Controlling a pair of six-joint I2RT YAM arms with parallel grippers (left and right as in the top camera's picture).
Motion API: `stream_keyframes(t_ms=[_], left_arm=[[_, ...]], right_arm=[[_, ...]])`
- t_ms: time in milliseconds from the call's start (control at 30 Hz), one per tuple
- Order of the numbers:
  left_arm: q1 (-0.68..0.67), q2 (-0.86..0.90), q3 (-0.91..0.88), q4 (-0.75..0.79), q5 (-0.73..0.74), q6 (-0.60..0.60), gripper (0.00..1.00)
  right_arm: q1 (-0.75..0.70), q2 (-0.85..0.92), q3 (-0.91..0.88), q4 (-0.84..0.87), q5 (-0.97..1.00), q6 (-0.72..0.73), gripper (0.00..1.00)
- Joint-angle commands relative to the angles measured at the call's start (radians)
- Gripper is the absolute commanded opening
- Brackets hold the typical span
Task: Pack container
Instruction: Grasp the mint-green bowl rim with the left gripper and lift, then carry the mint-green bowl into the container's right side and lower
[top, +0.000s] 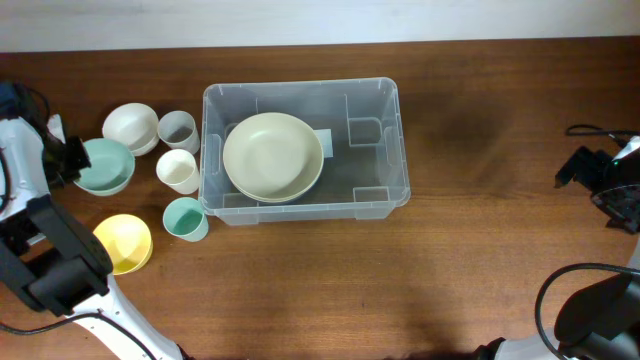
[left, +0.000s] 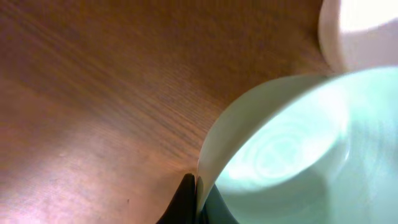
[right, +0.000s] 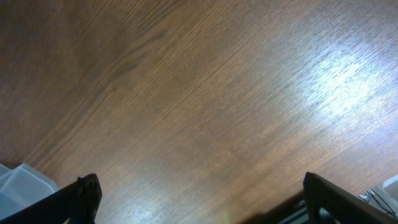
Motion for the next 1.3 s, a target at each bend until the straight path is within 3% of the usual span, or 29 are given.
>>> stream_keyframes(t_ms=[0,233,467,667,900,1067,1267], left_arm=[[0.008,0.003,0.124,-0.051,-0.010,-0.063,0.01],[-0.012,-0.043,0.410,-0.191,0.016,-0.163,0.01],[-0.140,-0.150,0.616,-0.215,0.311,-0.163,0.01],[-0.450,-0.199,0.631,-0.197,0.332,-0.162,0.01],[-0.779,-0.124,0.629,-0.188,0.292,-0.163,0.01],[-0.901,-0.020,0.629,-0.155,0.268,-0.163,0.01],[-0.951,0.117,0.629,-0.129,0.268,-0.163,0.01]], right_arm=[[-0.002,-0.013,-0.001,0.000,0.002,-0.006,0.99],[-0.002,-0.013,-0.001,0.000,0.002,-0.007,0.99],[-0.002,-0.013,-0.001,0.000,0.002,-0.007,0.99],[-0.002,-0.013,-0.001,0.000,0.002,-0.006,0.99],[-0.002,-0.013,-0.001,0.000,0.002,-0.006,0.99],[-0.002,-0.013,-0.001,0.000,0.002,-0.007,0.99],[-0.002,-0.013,-0.001,0.000,0.002,-0.007,0.99]])
